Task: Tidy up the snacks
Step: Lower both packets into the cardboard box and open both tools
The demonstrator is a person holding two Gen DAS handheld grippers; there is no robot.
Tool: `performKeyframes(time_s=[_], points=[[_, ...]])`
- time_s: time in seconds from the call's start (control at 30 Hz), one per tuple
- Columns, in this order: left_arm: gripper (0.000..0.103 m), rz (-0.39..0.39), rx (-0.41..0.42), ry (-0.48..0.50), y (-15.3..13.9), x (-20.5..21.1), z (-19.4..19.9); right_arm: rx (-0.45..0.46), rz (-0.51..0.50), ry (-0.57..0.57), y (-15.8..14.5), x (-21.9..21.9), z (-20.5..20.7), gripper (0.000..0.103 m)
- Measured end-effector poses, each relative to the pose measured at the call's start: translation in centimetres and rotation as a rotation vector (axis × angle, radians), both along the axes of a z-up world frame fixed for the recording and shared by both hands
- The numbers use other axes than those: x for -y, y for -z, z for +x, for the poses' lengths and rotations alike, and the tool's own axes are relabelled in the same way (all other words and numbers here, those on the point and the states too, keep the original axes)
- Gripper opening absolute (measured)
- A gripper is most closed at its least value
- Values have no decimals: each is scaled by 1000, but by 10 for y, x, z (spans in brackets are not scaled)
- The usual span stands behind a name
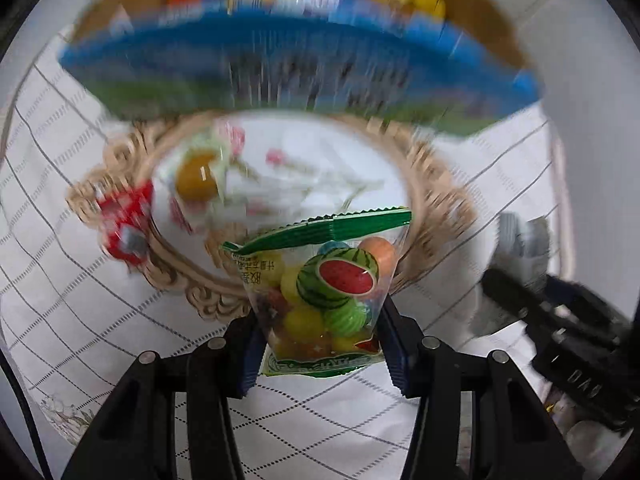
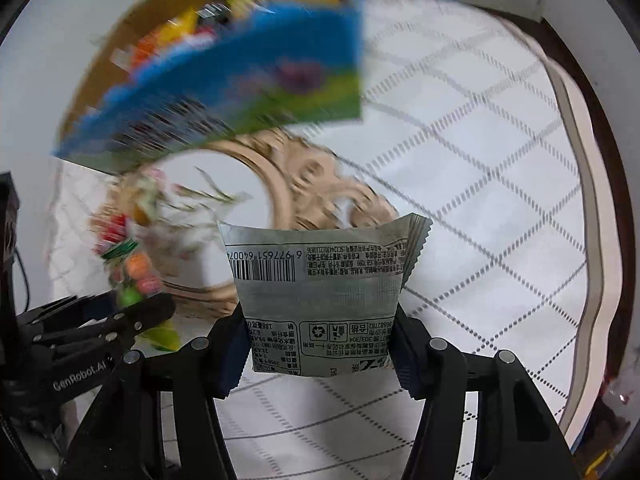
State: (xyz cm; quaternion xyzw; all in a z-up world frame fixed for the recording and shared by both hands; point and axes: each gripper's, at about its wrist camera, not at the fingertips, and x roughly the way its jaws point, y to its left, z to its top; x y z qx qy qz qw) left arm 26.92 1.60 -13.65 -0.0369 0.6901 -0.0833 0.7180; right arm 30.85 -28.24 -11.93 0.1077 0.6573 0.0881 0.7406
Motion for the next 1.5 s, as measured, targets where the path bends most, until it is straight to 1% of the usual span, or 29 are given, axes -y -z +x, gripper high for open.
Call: performKeyframes(time_s=[0.1, 0.2, 0.27, 0.3, 0.37, 0.43, 0.5, 0.6, 0.73, 0.83, 0.87, 0.9, 0.97, 1.0, 1.1, 1.17, 1.3, 1.4, 1.5], points=[[48, -42, 83, 9, -49, 2, 21, 63, 35, -17, -35, -5, 12, 63], [48, -73, 114, 19, -81, 4, 47, 147, 63, -29, -75, -8, 33, 63], [48, -63, 135, 28, -92, -1, 68, 203, 50, -40, -94, -13, 51, 63], [48, -40, 154, 39, -97, 0, 81, 227, 42, -42, -101, -14, 63, 63], [48, 7, 182, 47, -97, -6, 106, 259, 32, -37, -110, -15, 87, 63], [48, 45, 171, 47, -88, -11, 130, 273, 18, -33, -114, -17, 110, 63], [48, 70, 146, 39, -76, -17, 151, 272, -7, -34, -113, -20, 135, 63], [48, 111, 87, 22, -48, -24, 179, 238, -41, -43, -98, -30, 173, 63], [48, 155, 46, 6, -19, -32, 202, 184, -69, -45, -67, -35, 204, 63], [49, 159, 21, -2, -3, -34, 216, 141, -71, -41, -48, -39, 221, 64], [49, 154, 4, -5, 3, -34, 220, 113, -73, -41, -38, -40, 227, 66], [49, 154, -2, -8, 7, -34, 224, 75, -79, -38, -29, -41, 234, 75], [67, 162, 1, -15, 10, -34, 229, 43, -77, -34, -16, -41, 239, 91], [82, 157, 3, -18, 10, -34, 231, 39, -75, -24, -12, -40, 241, 91], [85, 155, 31, -20, 6, -33, 232, 44, -66, -9, -7, -38, 241, 91], [85, 159, 40, -11, 3, -31, 230, 53, -61, 0, -8, -37, 240, 91], [85, 164, 75, -13, -6, -29, 223, 74, -58, 0, -16, -37, 233, 91], [85, 151, 99, -35, -16, -29, 212, 91, -65, -5, -23, -37, 226, 91], [85, 149, 142, -47, -30, -33, 196, 125, -81, -11, -34, -36, 214, 91]])
